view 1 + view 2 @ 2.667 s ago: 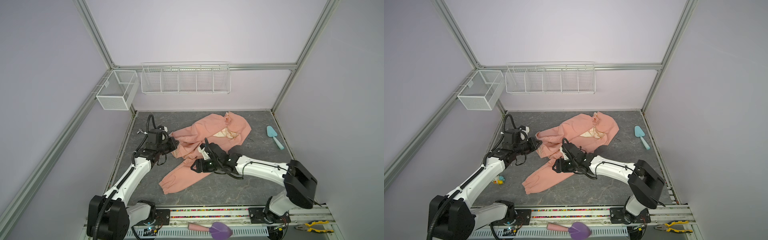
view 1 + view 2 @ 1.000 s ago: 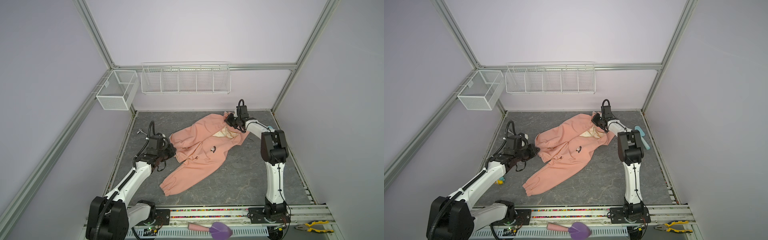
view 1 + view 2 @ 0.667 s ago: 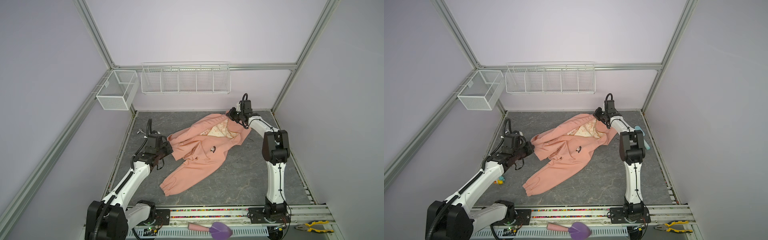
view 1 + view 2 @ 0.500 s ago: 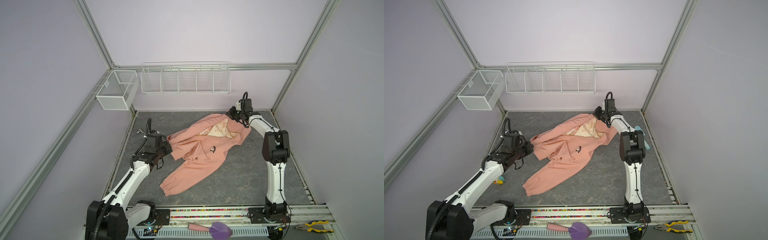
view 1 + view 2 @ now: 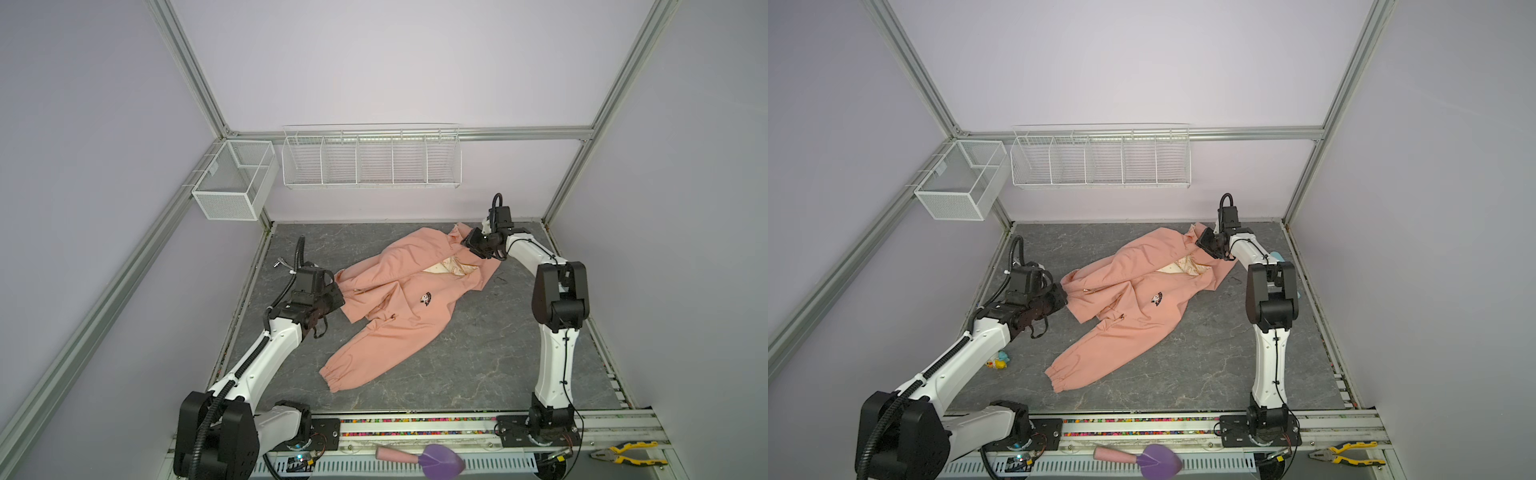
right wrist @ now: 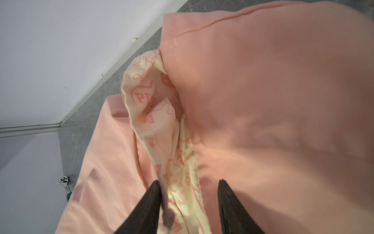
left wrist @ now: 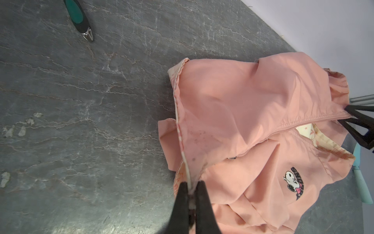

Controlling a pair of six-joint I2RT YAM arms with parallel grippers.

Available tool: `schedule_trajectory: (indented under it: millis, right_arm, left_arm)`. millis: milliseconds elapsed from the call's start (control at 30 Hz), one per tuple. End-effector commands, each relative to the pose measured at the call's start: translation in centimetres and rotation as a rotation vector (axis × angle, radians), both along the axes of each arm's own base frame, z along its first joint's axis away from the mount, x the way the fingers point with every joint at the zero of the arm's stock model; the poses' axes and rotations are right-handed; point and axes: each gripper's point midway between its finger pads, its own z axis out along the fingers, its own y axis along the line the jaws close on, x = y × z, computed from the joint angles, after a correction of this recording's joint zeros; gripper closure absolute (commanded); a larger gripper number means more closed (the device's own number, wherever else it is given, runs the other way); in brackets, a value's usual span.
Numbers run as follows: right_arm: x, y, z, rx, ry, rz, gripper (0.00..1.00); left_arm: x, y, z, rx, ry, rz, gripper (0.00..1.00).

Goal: Zip up the jacket

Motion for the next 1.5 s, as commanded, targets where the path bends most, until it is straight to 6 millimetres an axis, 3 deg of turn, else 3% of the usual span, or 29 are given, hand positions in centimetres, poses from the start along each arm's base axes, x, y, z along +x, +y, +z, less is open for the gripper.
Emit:
schedule_trajectory:
  millis: [0, 133, 267, 333, 533, 767, 933, 1000, 1200, 1400, 1467]
  right_arm:
    - [-3.1, -0.9, 4.5, -0.098, -0.054, 0.022, 0.52]
    - [-6.0, 0.0, 4.9, -0.149, -0.058, 0.082, 0.52]
    - [-7.9, 1.3, 3.5, -0.180, -0.013, 0.148, 0.51]
    - [-8.8, 3.0, 2.2, -0.199, 0.022, 0.199, 0.51]
    - [-8.8, 4.0, -1.4, -0.205, 0.104, 0.231, 0.53]
    - [-9.5, 2.9, -5.0, -0.268, 0.196, 0.222, 0.50]
    - [-10.1, 3.0, -6.3, -0.248, 0.206, 0.219, 0.49]
    - [-10.0, 3.3, -6.7, -0.233, 0.206, 0.220, 0.51]
    - [-9.6, 3.9, -6.8, -0.181, 0.195, 0.210, 0.72]
    - [-9.2, 4.1, -4.6, -0.126, 0.134, 0.205, 0.90]
    - [-9.2, 4.0, -3.7, -0.123, 0.114, 0.201, 0.90]
  left_arm:
    - [0.2, 0.2, 0.2, 0.013, -0.005, -0.003, 1.00]
    - [0.1, -0.1, 0.2, -0.006, -0.006, -0.014, 1.00]
    - [-0.1, -0.3, 0.4, -0.014, -0.005, -0.023, 1.00]
    - [-0.1, -0.4, 0.3, -0.019, -0.005, -0.027, 1.00]
    - [-0.4, -0.8, -0.1, -0.042, 0.008, -0.039, 1.00]
    - [-0.6, -0.9, -0.4, -0.051, 0.002, -0.045, 1.00]
    - [-0.4, -1.1, -0.4, -0.055, 0.002, -0.051, 1.00]
    - [-0.4, -1.1, -0.5, -0.056, 0.005, -0.051, 1.00]
    - [-0.5, -1.2, -0.7, -0.063, 0.013, -0.052, 1.00]
    - [-0.5, -1.1, -0.9, -0.057, 0.015, -0.053, 1.00]
    - [-0.5, -1.1, -0.8, -0.056, 0.012, -0.052, 1.00]
